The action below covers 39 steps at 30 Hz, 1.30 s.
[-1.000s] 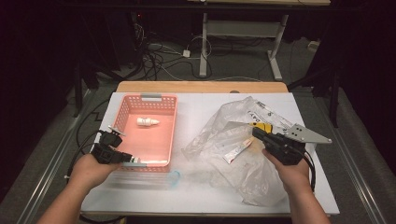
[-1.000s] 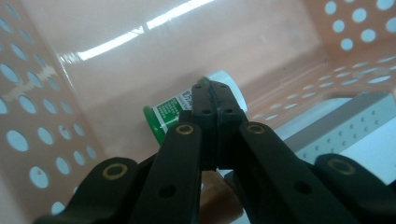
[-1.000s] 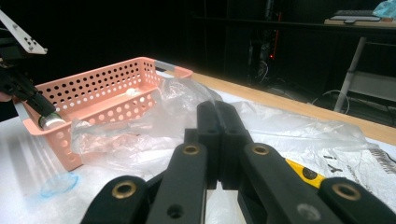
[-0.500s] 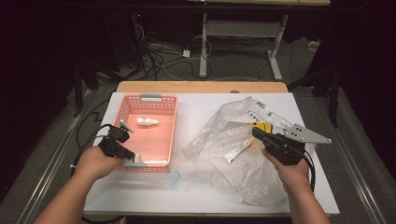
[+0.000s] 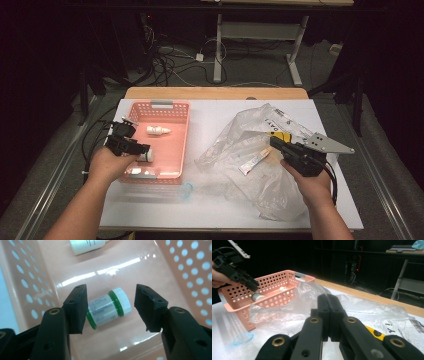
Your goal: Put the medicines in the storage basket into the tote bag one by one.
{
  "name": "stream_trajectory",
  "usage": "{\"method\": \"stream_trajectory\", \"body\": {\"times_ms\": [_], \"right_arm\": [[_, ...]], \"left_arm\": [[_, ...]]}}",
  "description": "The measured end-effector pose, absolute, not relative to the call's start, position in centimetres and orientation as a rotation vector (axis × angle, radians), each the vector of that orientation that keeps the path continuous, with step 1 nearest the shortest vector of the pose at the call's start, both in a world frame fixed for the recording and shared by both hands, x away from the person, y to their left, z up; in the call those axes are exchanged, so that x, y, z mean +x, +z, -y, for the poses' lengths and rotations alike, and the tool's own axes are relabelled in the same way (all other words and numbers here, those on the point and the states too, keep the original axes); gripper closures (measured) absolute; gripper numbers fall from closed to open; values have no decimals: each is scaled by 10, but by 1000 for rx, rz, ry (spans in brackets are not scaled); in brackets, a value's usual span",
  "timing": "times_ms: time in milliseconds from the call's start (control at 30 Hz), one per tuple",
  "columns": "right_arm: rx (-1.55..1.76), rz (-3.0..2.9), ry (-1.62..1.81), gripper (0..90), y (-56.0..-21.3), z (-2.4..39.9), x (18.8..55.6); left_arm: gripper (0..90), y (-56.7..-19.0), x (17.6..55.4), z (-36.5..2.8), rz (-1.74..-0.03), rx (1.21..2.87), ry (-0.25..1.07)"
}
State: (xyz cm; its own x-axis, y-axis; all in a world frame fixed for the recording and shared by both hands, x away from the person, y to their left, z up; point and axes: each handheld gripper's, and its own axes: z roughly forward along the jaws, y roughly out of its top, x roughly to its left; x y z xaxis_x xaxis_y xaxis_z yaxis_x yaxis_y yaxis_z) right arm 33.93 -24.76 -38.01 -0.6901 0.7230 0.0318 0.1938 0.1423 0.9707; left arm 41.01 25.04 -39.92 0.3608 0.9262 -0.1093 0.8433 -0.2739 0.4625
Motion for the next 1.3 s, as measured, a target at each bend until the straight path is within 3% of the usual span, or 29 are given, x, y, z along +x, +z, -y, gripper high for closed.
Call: {"method": "stream_trajectory", "body": {"times_ms": [100, 200, 333, 533, 1300], "right_arm": [[873, -1981, 1572, 900, -380, 246, 339], [872, -1989, 1569, 900, -381, 245, 340], [878, -1983, 1570, 900, -382, 246, 341], [880, -1981, 1571, 900, -381, 248, 340], [878, -1980, 1573, 900, -381, 248, 341]], "left_arm": [[219, -403, 422, -248, -1601, 2173, 265], [183, -409, 436, -247, -1662, 2144, 222], [190, -418, 448, -237, -1709, 2195, 224], [293, -431, 463, -228, -1793, 2236, 255], [332, -445, 463, -218, -1771, 2287, 194]]}}
